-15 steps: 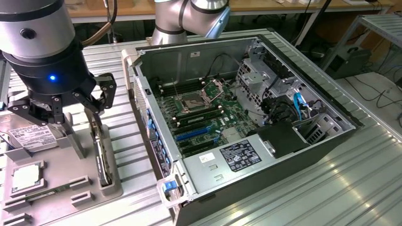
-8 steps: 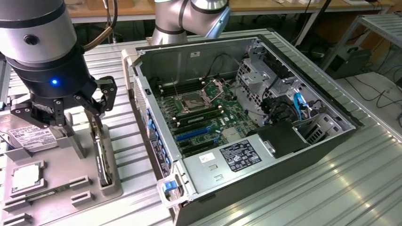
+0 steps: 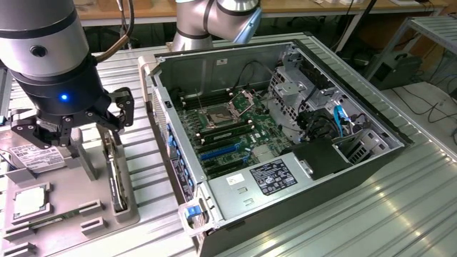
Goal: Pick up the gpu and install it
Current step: 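Pick up the gpu and move the gpu toward the slot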
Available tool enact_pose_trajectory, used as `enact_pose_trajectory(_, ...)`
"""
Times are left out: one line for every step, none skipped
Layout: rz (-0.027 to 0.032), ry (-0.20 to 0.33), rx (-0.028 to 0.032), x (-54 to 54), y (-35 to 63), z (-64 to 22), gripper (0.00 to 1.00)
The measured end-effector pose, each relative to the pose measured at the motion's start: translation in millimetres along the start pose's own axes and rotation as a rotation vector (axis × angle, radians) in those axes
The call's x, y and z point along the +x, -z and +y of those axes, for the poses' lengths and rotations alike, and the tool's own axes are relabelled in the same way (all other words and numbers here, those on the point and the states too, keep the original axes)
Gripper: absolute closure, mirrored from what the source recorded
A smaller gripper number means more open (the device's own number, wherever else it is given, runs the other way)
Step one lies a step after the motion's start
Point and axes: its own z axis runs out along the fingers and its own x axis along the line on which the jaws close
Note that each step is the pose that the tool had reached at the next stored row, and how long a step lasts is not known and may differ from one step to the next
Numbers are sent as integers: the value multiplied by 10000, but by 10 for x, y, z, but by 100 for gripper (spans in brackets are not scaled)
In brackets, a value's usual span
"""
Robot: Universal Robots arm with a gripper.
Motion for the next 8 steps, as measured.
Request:
enact_pose_trajectory(1,0,0,0,-6,0,32)
enact_pose_trajectory(1,0,1,0,-15,-1,32)
enact_pose_trajectory(1,0,1,1,-24,-1,32)
enact_pose_trajectory(1,0,0,1,-33,-2,32)
enact_pose_trajectory(1,0,0,1,-42,-2,32)
enact_pose_trajectory(1,0,1,1,-53,-3,32)
enact_pose_trajectory(1,0,0,1,-63,-3,32)
enact_pose_trajectory(1,0,0,2,-73,-4,32)
